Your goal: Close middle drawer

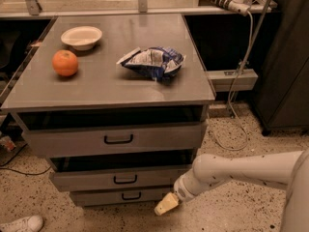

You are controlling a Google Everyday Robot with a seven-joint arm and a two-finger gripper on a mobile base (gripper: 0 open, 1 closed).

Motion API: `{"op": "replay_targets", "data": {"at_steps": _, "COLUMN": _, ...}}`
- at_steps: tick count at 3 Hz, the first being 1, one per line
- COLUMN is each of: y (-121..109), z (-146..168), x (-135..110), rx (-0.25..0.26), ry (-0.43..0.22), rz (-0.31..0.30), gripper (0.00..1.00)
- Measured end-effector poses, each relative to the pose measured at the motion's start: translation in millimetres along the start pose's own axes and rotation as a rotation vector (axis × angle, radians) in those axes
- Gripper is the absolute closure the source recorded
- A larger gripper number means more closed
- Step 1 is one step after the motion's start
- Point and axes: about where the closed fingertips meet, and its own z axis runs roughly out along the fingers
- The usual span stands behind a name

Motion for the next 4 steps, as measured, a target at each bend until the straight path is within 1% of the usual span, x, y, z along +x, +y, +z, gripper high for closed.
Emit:
{"op": "replay_targets", "data": {"at_steps": 3, "y": 0.0, "z": 0.6, "x": -0.9, "rx": 0.000, "ry": 0.002, "rz": -0.002, "gripper": 0.89}}
{"op": "replay_targets", "data": {"at_steps": 4, "y": -9.7, "z": -0.9, "x": -23.5, "rx": 0.014, "ry": -0.024, "rz": -0.005, "gripper": 1.00}}
